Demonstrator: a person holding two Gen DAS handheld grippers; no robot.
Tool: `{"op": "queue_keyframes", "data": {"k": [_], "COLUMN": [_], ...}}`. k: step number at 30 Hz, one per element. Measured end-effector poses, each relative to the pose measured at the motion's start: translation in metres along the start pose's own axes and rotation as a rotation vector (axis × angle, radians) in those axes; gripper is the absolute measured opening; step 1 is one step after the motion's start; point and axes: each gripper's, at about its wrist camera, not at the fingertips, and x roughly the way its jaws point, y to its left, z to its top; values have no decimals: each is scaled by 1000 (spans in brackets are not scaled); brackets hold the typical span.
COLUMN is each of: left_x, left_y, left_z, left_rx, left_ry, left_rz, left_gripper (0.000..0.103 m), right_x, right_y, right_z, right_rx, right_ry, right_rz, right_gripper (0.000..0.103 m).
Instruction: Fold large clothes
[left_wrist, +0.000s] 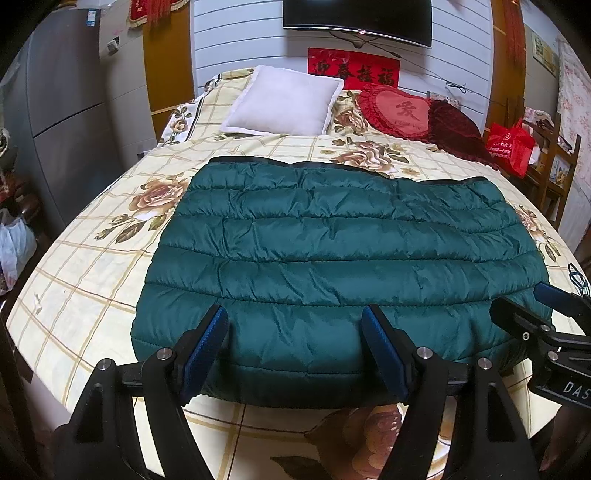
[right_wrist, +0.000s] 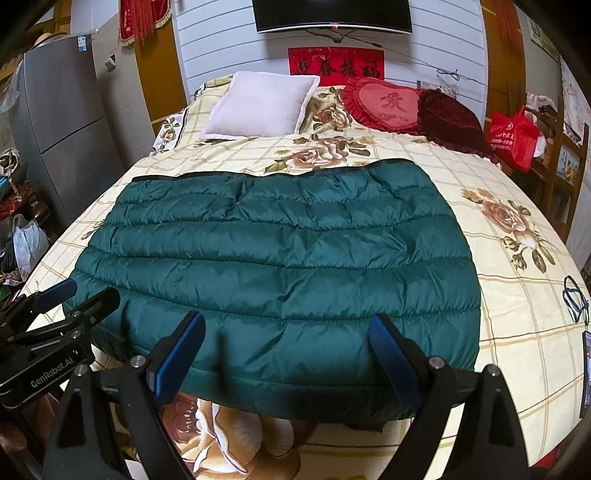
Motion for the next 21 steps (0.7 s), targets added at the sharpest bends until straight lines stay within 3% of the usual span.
{"op": "queue_keyframes", "data": {"k": [21], "left_x": [0], "left_y": [-2], "left_z": [4], "left_rx": [-6], "left_ry": [-11], "left_rz": [-12], "left_gripper": [57], "right_x": [5], "right_y": [-1], "right_z": [3], "right_rx": [5], "right_ry": [13], "right_rz": [1], "right_gripper": [93]}}
